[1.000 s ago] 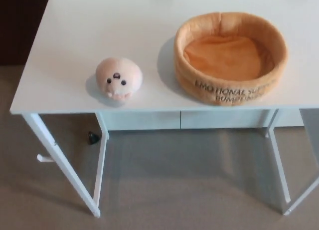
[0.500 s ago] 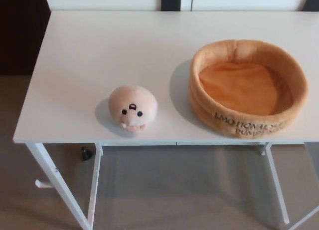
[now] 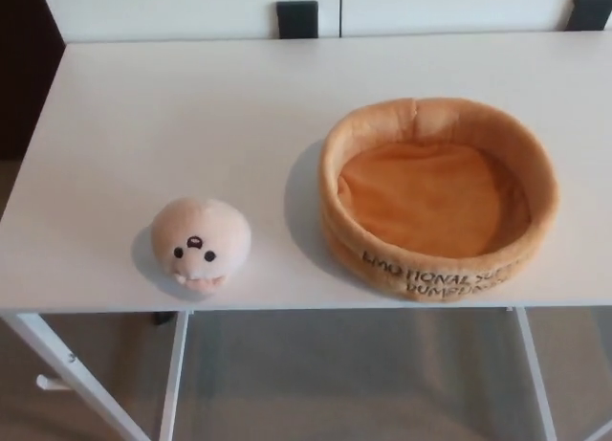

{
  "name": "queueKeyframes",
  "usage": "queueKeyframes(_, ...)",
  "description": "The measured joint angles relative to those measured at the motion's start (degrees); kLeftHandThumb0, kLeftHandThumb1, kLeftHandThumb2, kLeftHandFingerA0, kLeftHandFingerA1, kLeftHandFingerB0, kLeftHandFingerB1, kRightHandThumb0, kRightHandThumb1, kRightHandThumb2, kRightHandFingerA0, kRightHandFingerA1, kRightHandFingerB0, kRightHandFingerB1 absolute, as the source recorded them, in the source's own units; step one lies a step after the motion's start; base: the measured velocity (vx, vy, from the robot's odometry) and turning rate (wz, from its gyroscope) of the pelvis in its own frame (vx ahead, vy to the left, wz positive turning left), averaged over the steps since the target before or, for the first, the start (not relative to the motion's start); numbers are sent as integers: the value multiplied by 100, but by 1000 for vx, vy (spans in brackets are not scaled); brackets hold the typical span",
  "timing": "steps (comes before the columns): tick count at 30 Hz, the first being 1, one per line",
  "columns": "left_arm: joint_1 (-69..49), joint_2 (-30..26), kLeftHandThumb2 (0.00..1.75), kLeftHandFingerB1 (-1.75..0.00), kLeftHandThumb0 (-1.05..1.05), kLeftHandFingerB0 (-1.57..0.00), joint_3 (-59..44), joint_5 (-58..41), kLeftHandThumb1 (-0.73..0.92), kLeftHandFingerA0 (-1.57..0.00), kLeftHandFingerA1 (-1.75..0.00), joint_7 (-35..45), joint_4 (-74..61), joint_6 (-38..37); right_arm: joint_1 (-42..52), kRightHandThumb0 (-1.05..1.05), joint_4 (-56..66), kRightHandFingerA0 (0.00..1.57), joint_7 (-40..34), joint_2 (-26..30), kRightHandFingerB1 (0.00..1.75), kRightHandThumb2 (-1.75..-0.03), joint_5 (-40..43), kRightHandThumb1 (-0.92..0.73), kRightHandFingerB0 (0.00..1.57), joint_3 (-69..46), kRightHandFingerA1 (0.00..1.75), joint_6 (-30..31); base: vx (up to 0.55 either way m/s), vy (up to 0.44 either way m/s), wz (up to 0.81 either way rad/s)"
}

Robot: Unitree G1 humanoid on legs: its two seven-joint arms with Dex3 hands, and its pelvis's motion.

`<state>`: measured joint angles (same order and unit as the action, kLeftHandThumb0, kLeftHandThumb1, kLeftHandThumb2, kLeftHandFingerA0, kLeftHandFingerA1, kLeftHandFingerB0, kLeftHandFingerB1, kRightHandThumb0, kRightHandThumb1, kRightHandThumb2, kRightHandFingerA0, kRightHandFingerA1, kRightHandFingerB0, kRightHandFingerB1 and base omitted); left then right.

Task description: The robot walks towards a table in front, picks a dumpling toy with left hand and puts it in an orange round plate

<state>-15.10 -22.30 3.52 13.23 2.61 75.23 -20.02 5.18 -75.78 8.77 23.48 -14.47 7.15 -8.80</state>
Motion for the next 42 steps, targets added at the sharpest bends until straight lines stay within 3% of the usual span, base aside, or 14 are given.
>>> queueKeyframes(11, 26, -37, 63, -33, -42, -23, -53, -12, 55, -50, -50, -30, -8, -13, -87, -33, -10, 64, 21, -132, 39, -59, -75, -65, 51, 118, 46, 32, 17, 173, -3)
queueKeyframes(12, 21, -31, 56, -30, -38, -23, -50, -10, 54, -47, -47, -34, -7, -13, -91, -32, -14, 65, 23, -131, 40, -60, -87, -67, 53, 129, 46, 41, 113, 12, 4)
queueKeyframes(18, 34, -32, 56, -30, -34, -24, -85, -17, 53, -47, -47, -34, -38, -34, -189, -31, 8, 63, 54, -130, 40, -60, -105, -67, 51, 136, 47, 62, 105, -43, 9)
queueKeyframes(19, 42, -32, 56, -31, -41, -23, -84, -17, 52, -47, -55, -34, -43, -39, -213, -30, 13, 63, 63, -130, 39, -61, -106, -72, 51, 136, 45, 65, 86, -68, 0)
queueKeyframes(30, -20, -33, 56, -30, -39, -22, -230, -72, 52, -46, -63, 69, -66, -137, -269, -32, -19, 62, 81, -132, 39, -59, -131, -67, 51, 168, 46, 143, 15, -11, 1)
queueKeyframes(31, -19, -33, 57, -29, -27, -20, -230, -72, 55, -28, -43, 68, -70, -137, -270, -30, -18, 61, 81, -132, 40, -59, -137, -68, 49, 179, 47, 145, 0, 0, 0)
queueKeyframes(32, -26, -35, 64, -34, -38, -17, -230, -73, 49, -16, -42, 63, -92, -149, -270, -33, -14, 62, 83, -132, 40, -60, -138, -68, 50, 179, 47, 145, 0, 0, 0)
queueKeyframes(42, -804, -144, 62, -31, -42, -15, -463, -136, 48, -14, -39, -57, -1796, -916, -269, -31, 25, 61, 96, -147, 40, -59, -139, -68, 50, 193, 47, 144, 0, 0, 0)
